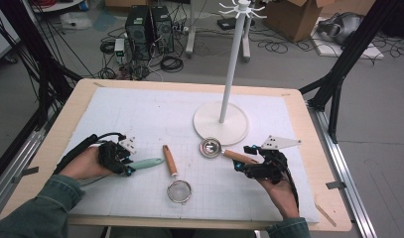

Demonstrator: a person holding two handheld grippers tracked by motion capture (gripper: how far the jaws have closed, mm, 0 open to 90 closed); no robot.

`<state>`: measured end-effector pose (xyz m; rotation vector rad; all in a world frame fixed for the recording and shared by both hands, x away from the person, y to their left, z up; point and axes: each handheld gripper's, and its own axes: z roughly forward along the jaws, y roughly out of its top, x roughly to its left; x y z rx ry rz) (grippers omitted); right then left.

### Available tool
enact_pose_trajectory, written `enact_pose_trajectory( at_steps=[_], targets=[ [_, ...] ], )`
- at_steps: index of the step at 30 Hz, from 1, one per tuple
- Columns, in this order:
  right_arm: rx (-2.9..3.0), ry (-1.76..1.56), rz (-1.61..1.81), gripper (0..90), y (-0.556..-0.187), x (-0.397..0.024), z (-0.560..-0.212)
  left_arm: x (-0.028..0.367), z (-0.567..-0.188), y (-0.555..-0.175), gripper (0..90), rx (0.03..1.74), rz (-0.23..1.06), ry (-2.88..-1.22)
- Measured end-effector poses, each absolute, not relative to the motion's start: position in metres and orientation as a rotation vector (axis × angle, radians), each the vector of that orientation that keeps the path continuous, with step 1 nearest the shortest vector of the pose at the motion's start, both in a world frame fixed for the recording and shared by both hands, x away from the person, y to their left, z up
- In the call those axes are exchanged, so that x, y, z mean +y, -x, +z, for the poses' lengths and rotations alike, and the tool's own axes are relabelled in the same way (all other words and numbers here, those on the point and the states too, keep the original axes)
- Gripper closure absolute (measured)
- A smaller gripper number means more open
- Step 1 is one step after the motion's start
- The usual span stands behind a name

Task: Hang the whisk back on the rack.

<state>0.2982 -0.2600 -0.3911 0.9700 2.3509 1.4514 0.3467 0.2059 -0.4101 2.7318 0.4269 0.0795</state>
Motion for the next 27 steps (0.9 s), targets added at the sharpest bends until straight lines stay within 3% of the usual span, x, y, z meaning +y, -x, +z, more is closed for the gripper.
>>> enact_pose_trajectory(
  at_steps=[20, 27],
  targets=[
    [2.341, -0.955, 1.465, 26.5, -0.297, -0.251, -0.385, 0.222, -0.38, -0.339, 69.4, 0.458, 0.157, -2.585],
    [2.335, -0.959, 1.463, 26.5, -0.298, -0.253, -0.386, 0.217, -0.394, -0.346, 69.4, 0.471, 0.101, -2.643]
  ],
)
